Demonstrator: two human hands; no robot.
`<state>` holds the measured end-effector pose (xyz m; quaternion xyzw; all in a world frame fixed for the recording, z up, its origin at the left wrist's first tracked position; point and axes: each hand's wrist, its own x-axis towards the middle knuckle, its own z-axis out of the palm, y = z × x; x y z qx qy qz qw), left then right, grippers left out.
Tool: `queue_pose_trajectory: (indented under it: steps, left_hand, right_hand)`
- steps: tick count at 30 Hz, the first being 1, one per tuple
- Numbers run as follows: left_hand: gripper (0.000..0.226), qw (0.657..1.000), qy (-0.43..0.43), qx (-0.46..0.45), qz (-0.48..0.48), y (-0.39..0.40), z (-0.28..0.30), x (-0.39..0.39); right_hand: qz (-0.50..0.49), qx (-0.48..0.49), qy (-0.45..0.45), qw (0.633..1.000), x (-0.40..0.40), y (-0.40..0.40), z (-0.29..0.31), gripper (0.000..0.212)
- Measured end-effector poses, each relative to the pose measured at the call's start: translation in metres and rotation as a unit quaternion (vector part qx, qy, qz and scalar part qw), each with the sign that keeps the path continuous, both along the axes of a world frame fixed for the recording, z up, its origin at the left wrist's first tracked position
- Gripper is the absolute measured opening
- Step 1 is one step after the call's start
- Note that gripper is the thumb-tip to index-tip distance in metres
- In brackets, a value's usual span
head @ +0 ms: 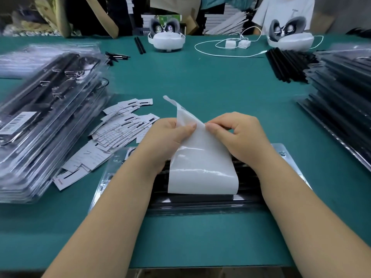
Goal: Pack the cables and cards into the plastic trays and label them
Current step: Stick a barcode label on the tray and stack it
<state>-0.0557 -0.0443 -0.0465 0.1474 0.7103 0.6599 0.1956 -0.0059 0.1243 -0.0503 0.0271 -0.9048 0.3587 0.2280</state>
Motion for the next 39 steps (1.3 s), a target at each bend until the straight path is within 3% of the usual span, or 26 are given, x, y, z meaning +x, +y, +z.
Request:
queue_pose_trajectory:
  steps: [5,20,27,31,34,37,39]
  left_hand:
    - [0.024,1.000,-0.015,0.013,-0.009,-0.002,0.002,0.002]
    - [0.026,1.000,0.023,-0.015,-0.002,0.001,0.003,0.006]
    - [0.023,0.999,0.028,-0.005,-0.018,0.001,0.005,0.007]
    - [0.026,0.999,0.012,0.028,-0.043,-0.001,0.007,0.009]
    - [0.028,0.999,0.004,0.040,-0.008,-0.004,0.013,0.006]
    - [0.024,0.990,0.017,-0.060,0.123,-0.017,0.017,-0.008]
    - [0.008,0.973,0.053,-0.166,0.153,-0.032,0.018,-0.018]
  right_hand:
    - [0.018,-0.080,-0.018,0.996,0.002,0.003,0.001,0.012]
    - [0.011,-0.050,-0.008,0.999,0.004,-0.005,-0.002,0.016]
    - [0.004,-0.221,-0.089,0.971,0.003,-0.003,0.003,0.025]
    - [-0.071,-0.317,-0.080,0.942,-0.001,0.000,0.002,0.027]
    - [-0.178,-0.436,-0.002,0.882,-0.006,0.010,0.006,0.030]
    - [-0.252,-0.541,0.038,0.801,-0.005,0.023,0.009,0.022]
    - [-0.271,-0.564,0.050,0.779,-0.004,0.029,0.007,0.018]
